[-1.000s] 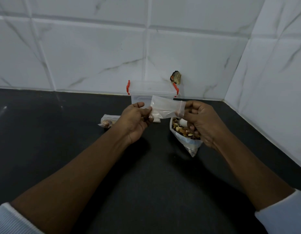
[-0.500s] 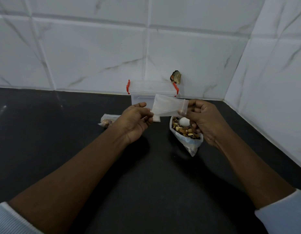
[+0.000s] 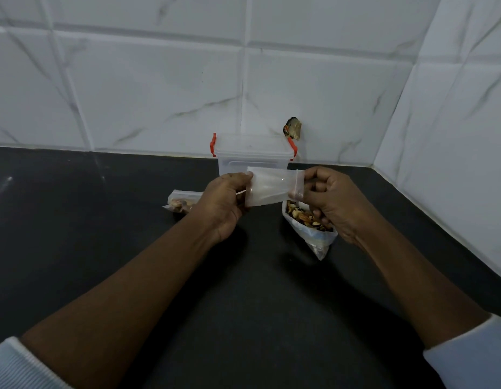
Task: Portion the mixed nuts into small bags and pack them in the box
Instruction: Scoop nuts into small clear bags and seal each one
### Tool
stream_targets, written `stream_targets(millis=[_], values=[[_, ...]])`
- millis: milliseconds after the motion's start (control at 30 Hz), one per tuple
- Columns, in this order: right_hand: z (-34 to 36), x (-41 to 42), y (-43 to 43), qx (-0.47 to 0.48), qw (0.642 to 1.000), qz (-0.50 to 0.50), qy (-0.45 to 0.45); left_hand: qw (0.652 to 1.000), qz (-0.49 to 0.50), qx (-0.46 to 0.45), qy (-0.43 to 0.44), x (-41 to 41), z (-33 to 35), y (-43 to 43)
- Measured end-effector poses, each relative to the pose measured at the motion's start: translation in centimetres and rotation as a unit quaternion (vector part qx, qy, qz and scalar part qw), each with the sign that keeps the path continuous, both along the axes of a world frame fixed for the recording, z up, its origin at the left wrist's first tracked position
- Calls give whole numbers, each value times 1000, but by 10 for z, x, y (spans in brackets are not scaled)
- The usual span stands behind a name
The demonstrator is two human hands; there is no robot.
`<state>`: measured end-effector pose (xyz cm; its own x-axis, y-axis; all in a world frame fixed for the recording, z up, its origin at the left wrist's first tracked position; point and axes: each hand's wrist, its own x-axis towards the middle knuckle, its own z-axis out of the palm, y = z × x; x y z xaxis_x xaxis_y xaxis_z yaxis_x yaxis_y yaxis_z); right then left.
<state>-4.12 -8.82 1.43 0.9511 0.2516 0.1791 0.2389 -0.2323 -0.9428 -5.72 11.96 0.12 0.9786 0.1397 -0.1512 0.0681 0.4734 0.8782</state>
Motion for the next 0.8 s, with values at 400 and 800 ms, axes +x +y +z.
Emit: stream_targets(millis=[400,800], values=[[-4,-3,10,16,999,0,-38,650,68,672,-348,-6,-22,-4],[-10,-6,21,-63,981,5,-181,641,56,712,-282,-5,-18,-19]])
